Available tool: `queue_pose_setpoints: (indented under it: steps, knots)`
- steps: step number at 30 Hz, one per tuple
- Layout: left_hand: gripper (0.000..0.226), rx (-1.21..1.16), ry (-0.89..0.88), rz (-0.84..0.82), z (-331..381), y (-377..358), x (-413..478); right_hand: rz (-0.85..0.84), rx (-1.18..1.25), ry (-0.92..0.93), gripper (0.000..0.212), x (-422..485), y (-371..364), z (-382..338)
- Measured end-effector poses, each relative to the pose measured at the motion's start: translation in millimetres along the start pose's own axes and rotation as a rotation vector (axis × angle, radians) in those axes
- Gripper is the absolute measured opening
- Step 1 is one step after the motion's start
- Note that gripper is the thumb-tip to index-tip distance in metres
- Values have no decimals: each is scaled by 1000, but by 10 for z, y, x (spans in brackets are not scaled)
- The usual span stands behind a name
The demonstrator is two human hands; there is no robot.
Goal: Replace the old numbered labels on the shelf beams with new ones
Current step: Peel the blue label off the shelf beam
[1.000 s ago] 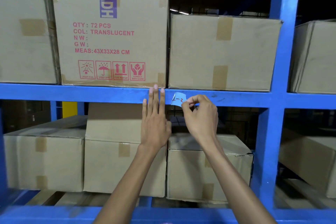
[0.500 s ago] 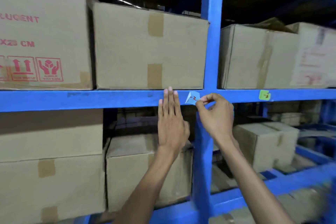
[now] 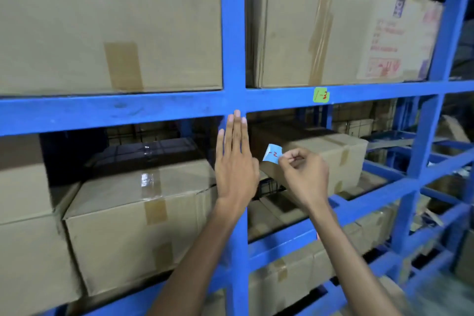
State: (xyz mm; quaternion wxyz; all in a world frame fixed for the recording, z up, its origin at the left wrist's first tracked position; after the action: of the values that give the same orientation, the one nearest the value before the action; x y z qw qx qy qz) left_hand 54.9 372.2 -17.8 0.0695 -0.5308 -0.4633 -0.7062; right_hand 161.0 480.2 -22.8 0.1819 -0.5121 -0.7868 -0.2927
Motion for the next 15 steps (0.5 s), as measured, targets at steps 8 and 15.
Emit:
queue_pose_setpoints:
  steps: [8, 15]
  knots:
    - [91, -73, 80, -205, 61, -855, -1575, -184, -29, -273, 7, -1075, -426, 1531]
    - [98, -33, 175, -439, -20, -1920, -3282, -314, -116, -495, 9, -2371, -937, 2950]
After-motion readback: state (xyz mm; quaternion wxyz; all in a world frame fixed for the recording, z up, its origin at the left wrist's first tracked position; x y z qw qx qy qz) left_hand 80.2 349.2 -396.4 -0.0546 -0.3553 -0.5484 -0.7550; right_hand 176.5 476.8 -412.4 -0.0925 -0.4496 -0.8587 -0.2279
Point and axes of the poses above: each hand's wrist, its own x-axis towards the middle knuckle, its own y-axis out of the back of the hand, z = x × y, the point moved 3 cm from there along x, towards the middle knuckle, and after that the axes turned 5 degrees about -z, right-handed, at the moved point
